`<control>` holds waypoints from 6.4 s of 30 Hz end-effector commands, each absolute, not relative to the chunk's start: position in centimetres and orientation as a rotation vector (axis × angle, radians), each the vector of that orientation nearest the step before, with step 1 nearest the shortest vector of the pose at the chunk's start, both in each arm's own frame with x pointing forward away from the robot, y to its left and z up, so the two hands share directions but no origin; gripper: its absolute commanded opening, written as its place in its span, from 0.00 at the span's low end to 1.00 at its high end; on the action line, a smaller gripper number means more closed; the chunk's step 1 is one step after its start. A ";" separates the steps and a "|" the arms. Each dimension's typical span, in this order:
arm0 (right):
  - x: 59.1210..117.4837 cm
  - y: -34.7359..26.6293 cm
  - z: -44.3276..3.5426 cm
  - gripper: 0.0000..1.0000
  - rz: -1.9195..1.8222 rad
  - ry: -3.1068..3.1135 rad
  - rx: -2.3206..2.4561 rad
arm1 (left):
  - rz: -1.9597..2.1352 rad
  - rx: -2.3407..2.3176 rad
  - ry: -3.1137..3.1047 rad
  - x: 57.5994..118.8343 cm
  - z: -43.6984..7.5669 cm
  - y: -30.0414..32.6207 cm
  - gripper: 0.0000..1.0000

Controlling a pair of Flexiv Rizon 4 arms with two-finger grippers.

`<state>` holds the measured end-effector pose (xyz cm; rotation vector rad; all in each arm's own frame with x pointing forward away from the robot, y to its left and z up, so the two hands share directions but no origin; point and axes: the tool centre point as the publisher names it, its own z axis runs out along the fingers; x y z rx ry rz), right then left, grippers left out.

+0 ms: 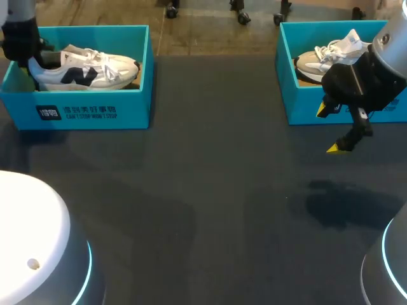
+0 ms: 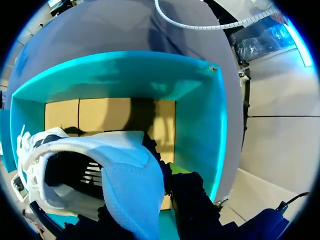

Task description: Take the shoe out of the shoebox, open the shoe tongue, remove and reinsert the insole, then place the shoe into the shoebox

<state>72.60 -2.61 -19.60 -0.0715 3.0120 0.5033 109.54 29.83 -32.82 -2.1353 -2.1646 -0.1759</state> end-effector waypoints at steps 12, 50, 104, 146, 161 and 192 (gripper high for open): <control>72.6 -2.6 -19.7 1.00 0.503 3.012 -0.071 | -0.141 -2.157 -2.089 107.1 -34.6 29.6 0.00; 72.6 -2.6 -19.7 1.00 0.503 3.012 -0.071 | -0.052 -2.148 -1.973 106.0 -38.3 29.5 1.00; 75.5 -5.1 -19.9 1.00 0.444 3.072 0.005 | 0.093 -2.263 -2.132 103.2 -20.1 25.0 1.00; 93.4 -18.4 -18.3 1.00 0.664 2.330 1.277 | 0.042 -2.232 -2.161 102.0 -19.9 23.6 1.00; 93.4 -18.4 -18.3 1.00 0.664 2.330 1.277 | 0.042 -2.232 -2.161 102.0 -19.9 23.6 1.00; 107.1 -26.3 -22.3 1.00 0.610 2.029 1.904 | 0.042 -2.232 -2.161 102.0 -19.9 23.6 1.00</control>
